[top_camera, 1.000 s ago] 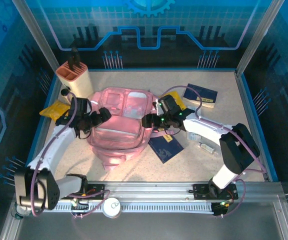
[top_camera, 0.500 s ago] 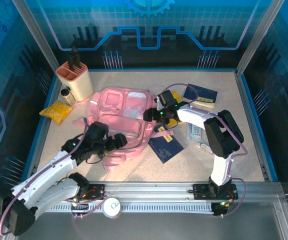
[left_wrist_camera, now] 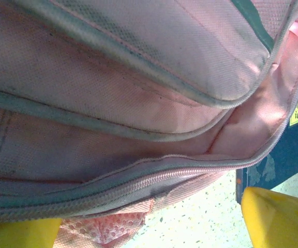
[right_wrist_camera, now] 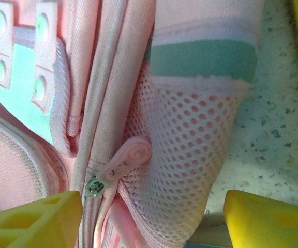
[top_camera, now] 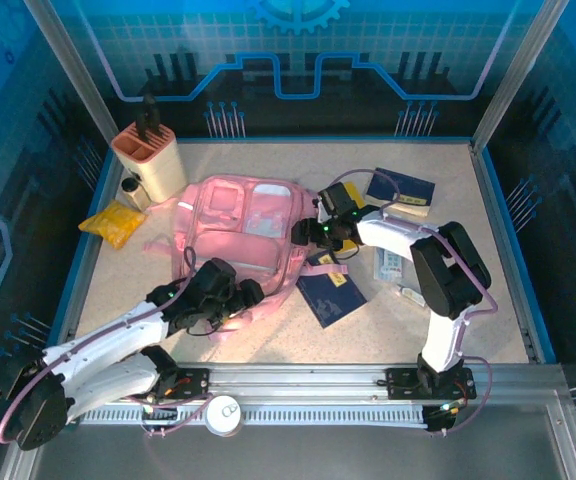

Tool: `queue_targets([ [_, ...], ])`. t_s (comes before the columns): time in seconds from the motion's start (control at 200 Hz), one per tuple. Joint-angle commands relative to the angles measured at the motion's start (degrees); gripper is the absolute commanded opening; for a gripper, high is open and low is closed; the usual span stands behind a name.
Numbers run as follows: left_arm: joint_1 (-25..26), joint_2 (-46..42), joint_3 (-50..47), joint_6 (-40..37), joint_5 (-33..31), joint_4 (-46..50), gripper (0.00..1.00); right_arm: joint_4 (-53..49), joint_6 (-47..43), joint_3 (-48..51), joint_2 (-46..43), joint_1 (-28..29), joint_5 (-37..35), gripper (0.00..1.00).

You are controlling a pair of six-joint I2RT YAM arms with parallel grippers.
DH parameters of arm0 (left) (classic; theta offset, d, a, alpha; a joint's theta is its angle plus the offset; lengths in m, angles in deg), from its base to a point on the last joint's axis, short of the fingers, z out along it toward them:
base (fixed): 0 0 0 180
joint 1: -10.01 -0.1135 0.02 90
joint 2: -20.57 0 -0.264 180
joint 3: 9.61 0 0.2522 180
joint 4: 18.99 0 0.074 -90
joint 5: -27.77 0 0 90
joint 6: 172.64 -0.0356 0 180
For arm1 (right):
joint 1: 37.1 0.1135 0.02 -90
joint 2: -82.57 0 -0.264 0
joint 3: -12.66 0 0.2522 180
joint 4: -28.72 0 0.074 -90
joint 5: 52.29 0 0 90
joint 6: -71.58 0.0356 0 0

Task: Pack the student bag

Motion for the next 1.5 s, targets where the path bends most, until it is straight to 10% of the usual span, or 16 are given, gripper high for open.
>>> queue_targets([
  [0.0,0.2,1.3,-0.5,-0.2,-3.1,0.1,0.89,-2.0,0.2,-0.8,1.2,-1.0,0.8,0.72],
  [0.175,-0.1,2.7,0.5,-1.4,-5.2,1.3,0.89,0.5,1.4,-5.0,6.2,-0.4,4.5,0.58],
  [0.435,-6.3,4.3,2.7,-7.3,-5.3,0.3,0.86,4.3,1.0,-2.8,0.8,-1.1,4.3,0.01],
  [0.931,-21.0,20.7,18.8,-22.8,-7.9,-4.4,0.84,6.3,5.2,6.1,-12.9,1.9,1.8,0.00],
  [1.496,-22.0,9.2,23.0,-28.9,-1.1,8.8,0.87,18.4,17.9,13.8,-15.8,4.5,-7.3,0.00],
])
